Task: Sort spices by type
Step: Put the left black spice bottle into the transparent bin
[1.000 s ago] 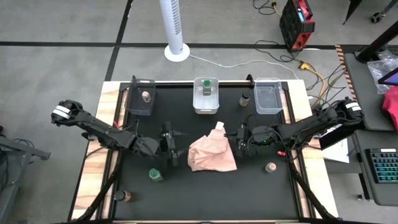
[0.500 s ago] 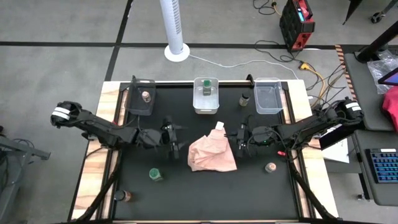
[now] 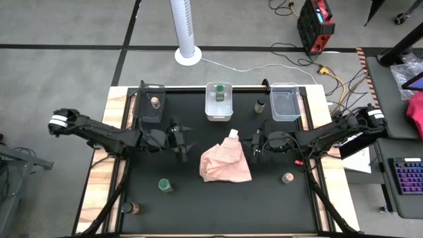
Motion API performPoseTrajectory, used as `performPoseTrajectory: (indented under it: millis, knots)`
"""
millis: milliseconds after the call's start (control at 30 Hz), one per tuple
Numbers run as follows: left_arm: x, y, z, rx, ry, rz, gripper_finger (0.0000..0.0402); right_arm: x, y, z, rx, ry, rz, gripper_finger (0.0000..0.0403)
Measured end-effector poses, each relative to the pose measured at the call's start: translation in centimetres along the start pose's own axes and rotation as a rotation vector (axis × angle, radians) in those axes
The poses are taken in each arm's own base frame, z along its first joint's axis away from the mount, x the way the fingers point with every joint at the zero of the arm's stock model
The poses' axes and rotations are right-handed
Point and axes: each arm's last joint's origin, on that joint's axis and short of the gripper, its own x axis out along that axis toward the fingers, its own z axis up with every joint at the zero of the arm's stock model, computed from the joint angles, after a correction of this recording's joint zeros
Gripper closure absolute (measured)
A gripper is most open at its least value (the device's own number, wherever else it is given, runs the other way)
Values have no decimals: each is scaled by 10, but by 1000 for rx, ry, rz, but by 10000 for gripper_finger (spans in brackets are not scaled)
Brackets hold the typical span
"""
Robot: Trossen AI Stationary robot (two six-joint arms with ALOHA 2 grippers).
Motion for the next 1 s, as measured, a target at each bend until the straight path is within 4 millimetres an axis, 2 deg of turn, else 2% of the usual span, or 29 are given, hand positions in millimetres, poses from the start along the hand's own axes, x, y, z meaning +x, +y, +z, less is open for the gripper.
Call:
performPoseTrajectory:
  millis: [233, 400, 600, 767, 1000]
  knots:
    - [-31, 17, 10, -83, -10, -10, 178, 4, -14, 0, 73, 5, -58, 390]
    - [-54, 27, 14, -161, -31, -11, 178, 4, -12, -1, 104, 8, -41, 390]
    - [-77, 39, 11, -204, -8, -20, 178, 3, -10, -3, 115, 33, -34, 390]
    - [-81, 40, 6, -221, -18, -20, 178, 3, -10, -2, 116, 29, -34, 390]
    - [-74, 29, -16, -227, -58, -14, 178, 3, -10, -2, 99, 25, -34, 390]
